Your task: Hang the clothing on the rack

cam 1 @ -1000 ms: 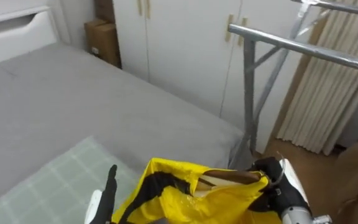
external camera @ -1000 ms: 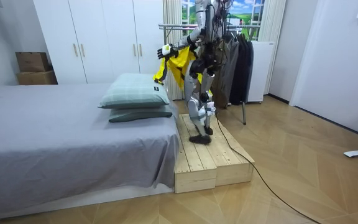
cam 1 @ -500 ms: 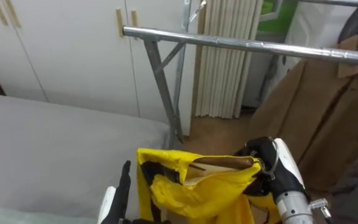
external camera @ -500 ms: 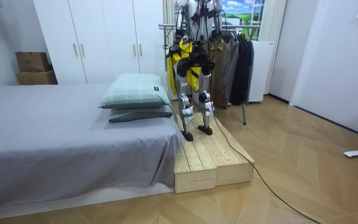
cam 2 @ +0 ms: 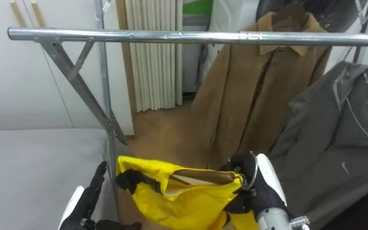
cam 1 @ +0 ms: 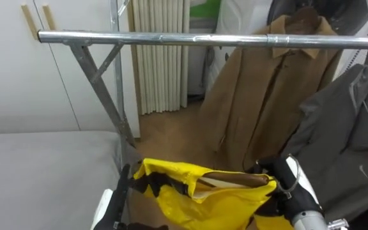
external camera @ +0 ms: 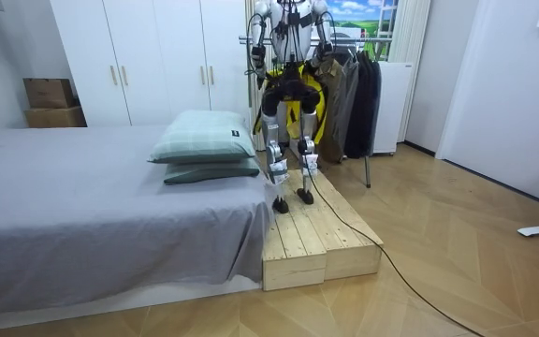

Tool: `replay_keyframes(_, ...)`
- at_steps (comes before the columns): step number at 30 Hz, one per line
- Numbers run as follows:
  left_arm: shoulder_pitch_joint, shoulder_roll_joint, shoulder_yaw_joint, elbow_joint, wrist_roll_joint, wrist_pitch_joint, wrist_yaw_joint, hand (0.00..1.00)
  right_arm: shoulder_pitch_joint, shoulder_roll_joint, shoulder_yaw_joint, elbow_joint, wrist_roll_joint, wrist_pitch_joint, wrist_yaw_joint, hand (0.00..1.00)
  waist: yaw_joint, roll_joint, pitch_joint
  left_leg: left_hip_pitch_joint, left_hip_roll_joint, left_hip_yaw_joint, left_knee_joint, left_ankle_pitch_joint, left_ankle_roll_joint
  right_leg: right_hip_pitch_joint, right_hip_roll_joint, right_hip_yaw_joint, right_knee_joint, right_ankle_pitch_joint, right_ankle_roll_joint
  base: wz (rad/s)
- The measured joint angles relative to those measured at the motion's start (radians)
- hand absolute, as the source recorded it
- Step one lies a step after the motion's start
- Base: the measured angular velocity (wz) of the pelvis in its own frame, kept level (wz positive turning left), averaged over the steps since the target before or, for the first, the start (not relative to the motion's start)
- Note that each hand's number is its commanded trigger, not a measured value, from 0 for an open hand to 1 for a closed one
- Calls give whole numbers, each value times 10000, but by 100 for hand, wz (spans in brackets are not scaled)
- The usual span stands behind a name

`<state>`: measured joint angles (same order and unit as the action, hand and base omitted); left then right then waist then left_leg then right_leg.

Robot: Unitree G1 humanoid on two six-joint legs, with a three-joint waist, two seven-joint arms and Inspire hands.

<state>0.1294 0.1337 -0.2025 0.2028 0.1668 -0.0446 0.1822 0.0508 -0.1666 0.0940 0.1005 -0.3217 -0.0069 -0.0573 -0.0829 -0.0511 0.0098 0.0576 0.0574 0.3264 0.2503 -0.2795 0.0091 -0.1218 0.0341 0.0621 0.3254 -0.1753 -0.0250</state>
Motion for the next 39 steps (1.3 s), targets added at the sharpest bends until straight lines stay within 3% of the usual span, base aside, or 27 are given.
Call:
replay_keyframes(4, -9, 44, 30, -3, -73, 0, -79, 0, -41, -58, -8, -15, -105, 84, 85, 100, 108, -126, -18, 57, 5, -26, -91, 3, -3, 18, 13, -378, -16, 27, -46, 2)
replay_keyframes(14, -42, 30, 255, -200, -44, 0, -283, 0, -220, -315, -293, -231, -505, 84, 291, 100, 487, -336, 1, 228, 20, -125, -357, 88, -124, 213, 33, -569, -367, 115, -167, 2)
replay_keyframes(20, 44, 74, 611, -677, -21, -5, -418, 0, -219, -322, -626, -913, -770, 84, 337, 100, 710, -363, -13, 242, 32, -314, -371, 97, -131, 354, 17, -782, -516, 118, -171, 10)
replay_keyframes(30, 209, -1, 591, -679, 5, -1, -430, 0, -267, -348, -621, -1148, -700, 85, 395, 100, 1081, -388, -34, 272, 84, -594, -402, 104, -142, 626, 28, -1062, -713, 134, -196, 6)
replay_keyframes(39, 255, 194, 605, -674, 6, 18, -390, 0, -773, -730, -609, -1052, -244, 305, 921, 100, 1203, -436, -12, 438, 171, -855, -627, 142, -206, 887, 28, -1451, -894, 138, -204, 9)
